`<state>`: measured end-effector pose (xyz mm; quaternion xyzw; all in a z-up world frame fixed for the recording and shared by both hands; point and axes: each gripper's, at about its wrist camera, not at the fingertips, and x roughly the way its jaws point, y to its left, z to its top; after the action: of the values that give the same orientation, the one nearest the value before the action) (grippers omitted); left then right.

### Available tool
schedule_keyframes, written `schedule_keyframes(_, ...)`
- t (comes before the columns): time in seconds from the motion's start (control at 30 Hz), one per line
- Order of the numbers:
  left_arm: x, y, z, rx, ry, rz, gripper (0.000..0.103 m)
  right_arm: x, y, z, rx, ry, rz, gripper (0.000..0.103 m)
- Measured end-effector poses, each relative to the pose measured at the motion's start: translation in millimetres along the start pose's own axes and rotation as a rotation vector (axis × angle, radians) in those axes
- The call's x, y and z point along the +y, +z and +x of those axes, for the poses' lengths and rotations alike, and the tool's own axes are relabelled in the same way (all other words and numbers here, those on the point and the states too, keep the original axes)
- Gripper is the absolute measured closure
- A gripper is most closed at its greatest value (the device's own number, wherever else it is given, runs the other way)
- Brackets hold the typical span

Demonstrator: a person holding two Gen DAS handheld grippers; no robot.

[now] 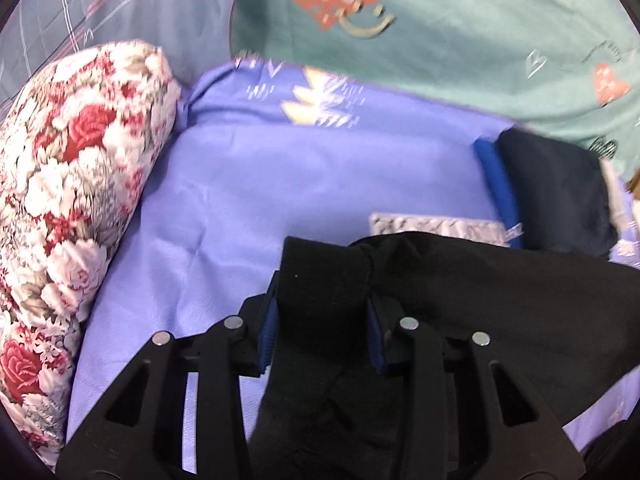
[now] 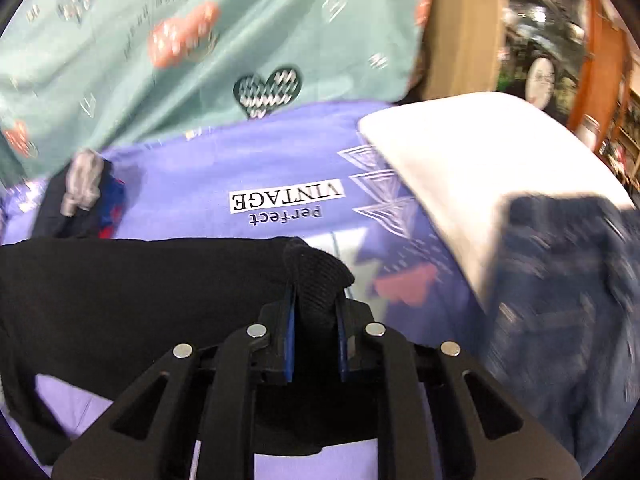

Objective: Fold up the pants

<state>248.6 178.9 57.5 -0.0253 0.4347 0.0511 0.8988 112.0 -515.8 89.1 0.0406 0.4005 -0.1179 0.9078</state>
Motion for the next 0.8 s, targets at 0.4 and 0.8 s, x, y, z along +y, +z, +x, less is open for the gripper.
schedule_keyframes(0.4, 40, -2, 24, 0.114, 0.085, -0.086, 0.012, 33, 1, 131, 0.082, -0.304, -0.116, 0.035)
schedule_keyframes(0.8, 101, -150, -75, 0.196, -0.046, -0.258, 0.012, 21, -132, -41, 0.029, 0.029, -0.234, 0.012)
